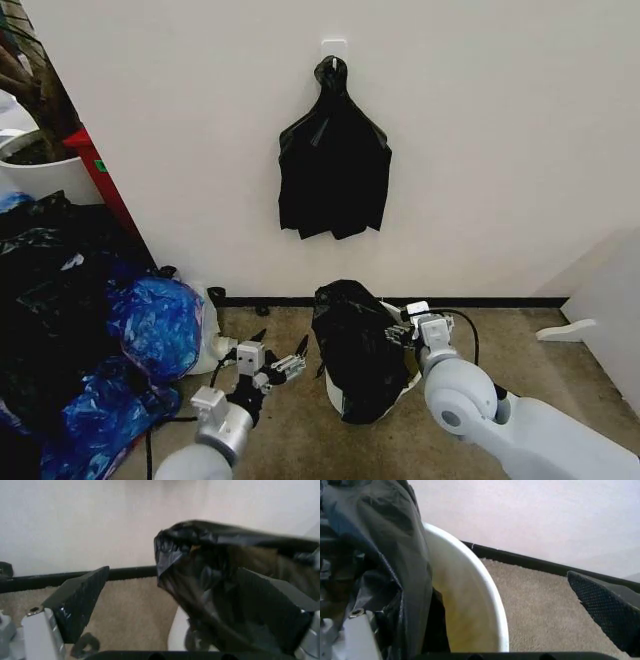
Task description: Place the garbage bag over the trash bin.
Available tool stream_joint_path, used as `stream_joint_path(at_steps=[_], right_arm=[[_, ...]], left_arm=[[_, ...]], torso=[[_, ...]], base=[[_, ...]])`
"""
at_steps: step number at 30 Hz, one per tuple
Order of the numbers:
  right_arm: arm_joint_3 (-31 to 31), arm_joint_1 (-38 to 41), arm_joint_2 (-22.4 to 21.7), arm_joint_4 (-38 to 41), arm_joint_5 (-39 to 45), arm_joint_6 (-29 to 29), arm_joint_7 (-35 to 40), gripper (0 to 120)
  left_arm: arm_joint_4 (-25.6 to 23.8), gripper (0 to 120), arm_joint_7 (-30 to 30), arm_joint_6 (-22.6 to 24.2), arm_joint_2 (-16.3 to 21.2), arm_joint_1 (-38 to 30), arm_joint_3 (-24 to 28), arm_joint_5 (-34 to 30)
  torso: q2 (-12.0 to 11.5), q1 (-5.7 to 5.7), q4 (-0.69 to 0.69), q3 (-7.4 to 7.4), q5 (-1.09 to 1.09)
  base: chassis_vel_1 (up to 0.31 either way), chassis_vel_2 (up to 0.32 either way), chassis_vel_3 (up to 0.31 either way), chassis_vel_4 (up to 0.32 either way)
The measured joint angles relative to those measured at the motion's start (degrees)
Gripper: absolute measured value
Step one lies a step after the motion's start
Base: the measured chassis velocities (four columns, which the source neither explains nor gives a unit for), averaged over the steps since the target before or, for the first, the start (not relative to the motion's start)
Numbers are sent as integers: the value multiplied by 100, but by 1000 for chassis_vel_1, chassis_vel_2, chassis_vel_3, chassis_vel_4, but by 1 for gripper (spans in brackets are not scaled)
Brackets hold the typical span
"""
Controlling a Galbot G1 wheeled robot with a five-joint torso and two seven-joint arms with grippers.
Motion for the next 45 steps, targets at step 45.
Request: stream_joint_path(at_steps=[45], right_arm=[[134,-176,-27,-112,462,200,8,100]], left_arm=[[1153,100,-3865,2236,-1090,-3005,2591,-2225]], torso=[[0,0,0,0,1]], base=[[0,0,0,0]])
